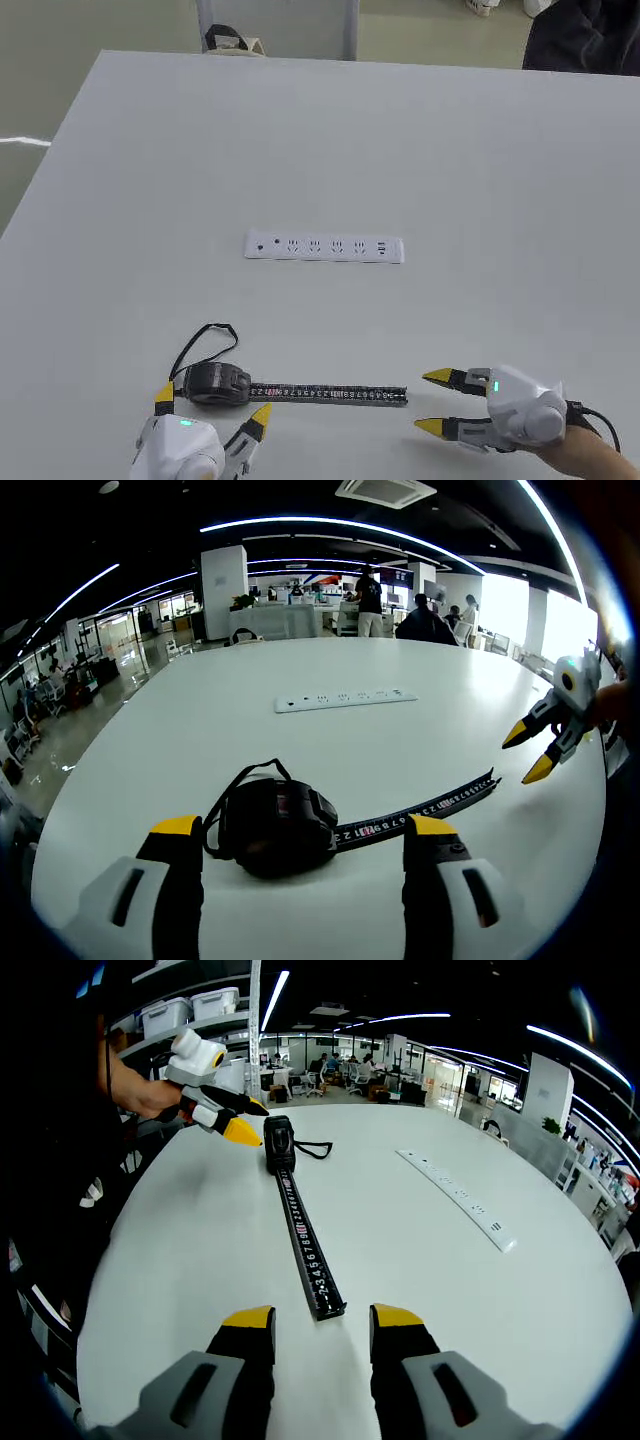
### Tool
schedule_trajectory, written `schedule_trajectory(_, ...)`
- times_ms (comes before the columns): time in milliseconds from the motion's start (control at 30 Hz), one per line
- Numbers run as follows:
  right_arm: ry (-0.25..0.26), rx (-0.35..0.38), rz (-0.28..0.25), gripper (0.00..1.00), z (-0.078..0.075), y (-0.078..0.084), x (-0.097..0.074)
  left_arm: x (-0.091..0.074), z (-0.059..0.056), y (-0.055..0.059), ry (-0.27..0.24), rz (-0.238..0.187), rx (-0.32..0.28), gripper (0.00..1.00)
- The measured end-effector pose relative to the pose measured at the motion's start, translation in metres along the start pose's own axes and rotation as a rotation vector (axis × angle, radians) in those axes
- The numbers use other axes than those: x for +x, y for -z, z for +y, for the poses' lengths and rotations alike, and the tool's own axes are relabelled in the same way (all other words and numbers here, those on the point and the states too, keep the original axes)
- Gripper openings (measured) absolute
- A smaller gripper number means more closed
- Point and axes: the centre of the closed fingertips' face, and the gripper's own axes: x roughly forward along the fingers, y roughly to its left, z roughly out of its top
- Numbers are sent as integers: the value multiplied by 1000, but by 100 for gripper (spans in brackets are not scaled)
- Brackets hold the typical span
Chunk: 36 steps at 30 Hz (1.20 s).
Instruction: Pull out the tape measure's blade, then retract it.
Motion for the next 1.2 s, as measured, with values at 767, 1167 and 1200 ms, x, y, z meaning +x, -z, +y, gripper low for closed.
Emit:
schedule_trajectory(767, -94, -25, 49, 22, -5, 15, 30, 23, 15, 15, -42, 38, -91, 71)
schedule_trajectory(1167, -125, -47, 63, 14, -3, 19, 37, 27, 15, 11, -54, 35, -116, 70)
schedule_trajectory(1200, -127, -46, 64, 14, -3, 20, 38, 27, 15, 11, -55, 35, -118, 70)
